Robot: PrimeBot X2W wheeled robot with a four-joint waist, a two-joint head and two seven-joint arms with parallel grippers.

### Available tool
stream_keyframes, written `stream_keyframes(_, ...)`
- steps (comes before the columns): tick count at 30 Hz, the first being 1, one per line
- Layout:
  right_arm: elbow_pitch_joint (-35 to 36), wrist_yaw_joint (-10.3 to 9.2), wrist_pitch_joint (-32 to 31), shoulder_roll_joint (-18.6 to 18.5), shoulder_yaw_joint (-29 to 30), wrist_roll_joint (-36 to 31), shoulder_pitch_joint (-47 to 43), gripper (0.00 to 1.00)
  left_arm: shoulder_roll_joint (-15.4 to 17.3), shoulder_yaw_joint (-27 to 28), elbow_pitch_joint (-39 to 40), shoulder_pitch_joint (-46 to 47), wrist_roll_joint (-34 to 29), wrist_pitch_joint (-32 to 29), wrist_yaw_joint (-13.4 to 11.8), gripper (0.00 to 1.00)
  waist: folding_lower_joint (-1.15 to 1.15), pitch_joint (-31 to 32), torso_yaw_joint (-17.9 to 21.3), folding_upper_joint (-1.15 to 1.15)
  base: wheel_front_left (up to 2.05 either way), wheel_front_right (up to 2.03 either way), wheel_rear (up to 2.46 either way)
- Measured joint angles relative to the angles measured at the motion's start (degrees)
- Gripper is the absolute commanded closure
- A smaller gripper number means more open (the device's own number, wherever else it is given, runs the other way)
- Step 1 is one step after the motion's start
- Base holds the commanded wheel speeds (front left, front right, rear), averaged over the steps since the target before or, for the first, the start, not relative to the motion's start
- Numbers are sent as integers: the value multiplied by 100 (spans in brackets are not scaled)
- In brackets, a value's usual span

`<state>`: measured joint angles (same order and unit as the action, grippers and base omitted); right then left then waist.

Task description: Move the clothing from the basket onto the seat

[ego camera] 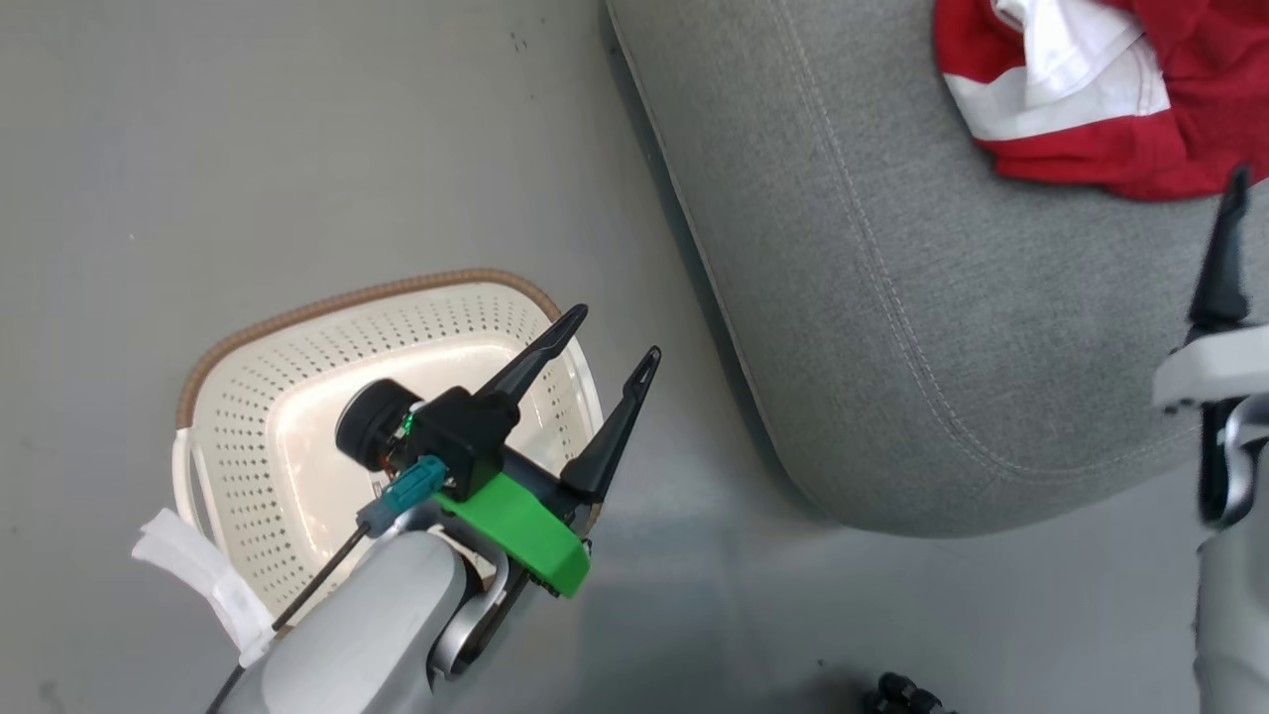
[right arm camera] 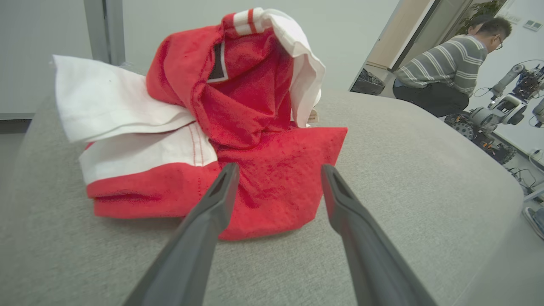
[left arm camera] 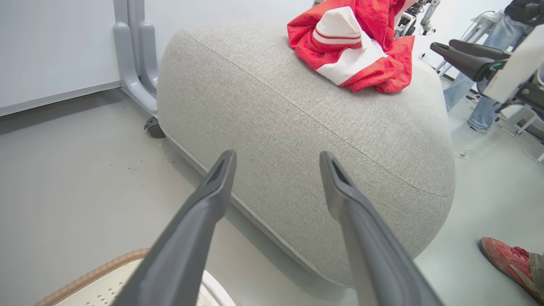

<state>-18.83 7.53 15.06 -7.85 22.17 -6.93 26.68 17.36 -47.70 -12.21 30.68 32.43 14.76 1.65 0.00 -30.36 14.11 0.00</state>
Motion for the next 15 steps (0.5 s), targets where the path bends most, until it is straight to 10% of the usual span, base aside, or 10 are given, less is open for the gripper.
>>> stream_keyframes(6,114,-1,-1,151,-806,466,-1007,0,-512,1317,-101,-857,-114,29,-375,0,0,791,-129,0,0,0,0)
stream_keyframes(15,237,0,0,291,-2067,947,-1954,0,-1163,3242,-220,-2265,-748,36,-238,0,0,1933,-587,0,0,0,0)
